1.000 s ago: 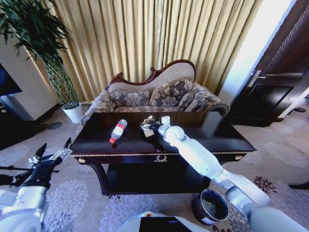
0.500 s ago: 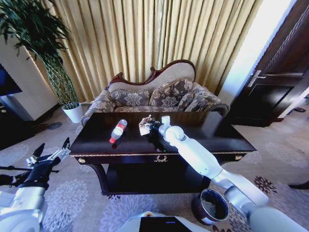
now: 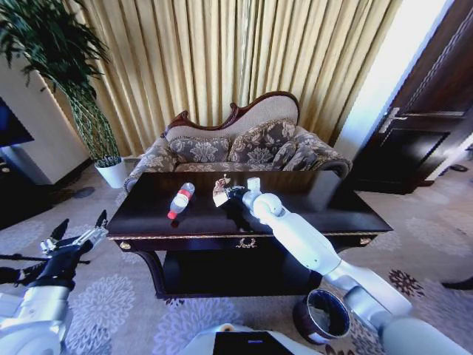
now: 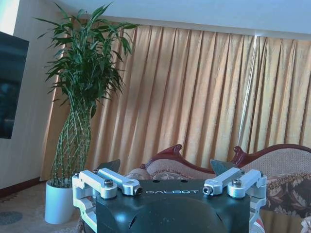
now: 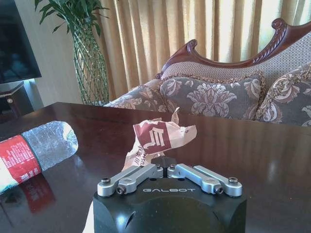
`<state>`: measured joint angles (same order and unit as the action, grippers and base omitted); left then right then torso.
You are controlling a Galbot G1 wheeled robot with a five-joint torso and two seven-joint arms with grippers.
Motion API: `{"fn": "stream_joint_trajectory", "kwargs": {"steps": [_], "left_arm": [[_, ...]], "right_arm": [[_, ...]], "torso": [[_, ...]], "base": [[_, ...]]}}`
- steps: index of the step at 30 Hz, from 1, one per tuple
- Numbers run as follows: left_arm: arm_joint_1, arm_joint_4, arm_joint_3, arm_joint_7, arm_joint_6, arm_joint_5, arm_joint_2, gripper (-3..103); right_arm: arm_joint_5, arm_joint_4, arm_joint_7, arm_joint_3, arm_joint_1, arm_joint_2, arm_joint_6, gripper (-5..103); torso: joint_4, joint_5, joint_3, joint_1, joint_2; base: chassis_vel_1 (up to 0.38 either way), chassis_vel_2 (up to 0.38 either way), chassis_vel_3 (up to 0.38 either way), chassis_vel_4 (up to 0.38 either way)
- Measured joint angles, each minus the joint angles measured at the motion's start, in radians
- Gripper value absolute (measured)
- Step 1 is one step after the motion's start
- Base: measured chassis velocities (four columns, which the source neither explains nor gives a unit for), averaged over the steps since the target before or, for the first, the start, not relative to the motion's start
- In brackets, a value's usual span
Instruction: Move to the front of the table and place the trash on the table into the trash bin.
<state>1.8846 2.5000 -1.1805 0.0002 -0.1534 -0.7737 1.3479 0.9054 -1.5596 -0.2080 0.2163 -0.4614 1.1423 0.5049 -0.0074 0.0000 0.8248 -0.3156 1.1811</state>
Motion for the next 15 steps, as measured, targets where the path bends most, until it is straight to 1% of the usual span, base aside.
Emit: {"fn": "stream_joint_trajectory", "kwargs": {"steps": [1, 4, 5, 6, 7, 9, 10, 13, 15], "left_arm": [[0.0, 0.0, 0.001, 0.0, 0.0, 0.0, 0.001, 100], [-0.001, 0.0, 0.002, 0.0, 0.0, 0.001, 0.001, 100], [-0.001, 0.0, 0.003, 0.0, 0.0, 0.001, 0.001, 100], [-0.001, 0.0, 0.003, 0.0, 0.0, 0.001, 0.001, 100], [-0.001, 0.0, 0.003, 0.0, 0.0, 0.001, 0.001, 100], [-0.001, 0.0, 0.004, 0.0, 0.0, 0.002, 0.0, 100], [-0.001, 0.0, 0.004, 0.0, 0.0, 0.002, 0.0, 100], [-0.002, 0.0, 0.005, 0.0, 0.0, 0.002, 0.0, 100], [-0.002, 0.0, 0.005, 0.0, 0.0, 0.002, 0.0, 100]], "right_arm": [[-0.005, -0.001, 0.005, 0.0, 0.0, -0.001, 0.002, -2], [-0.01, -0.001, 0.012, 0.0, 0.0, -0.001, 0.003, -2], [-0.013, 0.001, 0.015, 0.0, 0.0, 0.0, 0.004, 8], [-0.014, 0.003, 0.016, 0.0, 0.002, 0.001, 0.004, 13], [-0.014, 0.003, 0.016, 0.0, 0.002, 0.001, 0.004, 13], [-0.016, 0.011, 0.019, 0.002, 0.006, 0.003, 0.005, 24], [-0.016, 0.011, 0.019, 0.002, 0.006, 0.003, 0.005, 24], [-0.018, 0.019, 0.022, 0.003, 0.01, 0.003, 0.006, 40], [-0.018, 0.02, 0.023, 0.003, 0.011, 0.003, 0.006, 40]], "torso": [[0.0, 0.0, 0.0, 0.0, 0.0], [0.0, 0.0, 0.0, 0.0, 0.0], [0.0, 0.0, 0.0, 0.0, 0.0], [0.0, 0.0, 0.0, 0.0, 0.0], [0.0, 0.0, 0.0, 0.0, 0.0], [0.0, 0.0, 0.0, 0.0, 0.0], [0.0, 0.0, 0.0, 0.0, 0.0], [0.0, -0.0001, 0.0, 0.0, 0.0], [0.0, 0.0, 0.0, 0.0, 0.0]], "base": [[0.0, 0.0, 0.0, 0.0], [0.0, 0.0, 0.0, 0.0], [0.0, 0.0, 0.0, 0.0], [0.0, 0.0, 0.0, 0.0], [0.0, 0.0, 0.0, 0.0], [0.0, 0.0, 0.0, 0.0], [0.0, 0.0, 0.0, 0.0], [0.0, 0.0, 0.0, 0.0], [0.0, 0.0, 0.0, 0.0]]}}
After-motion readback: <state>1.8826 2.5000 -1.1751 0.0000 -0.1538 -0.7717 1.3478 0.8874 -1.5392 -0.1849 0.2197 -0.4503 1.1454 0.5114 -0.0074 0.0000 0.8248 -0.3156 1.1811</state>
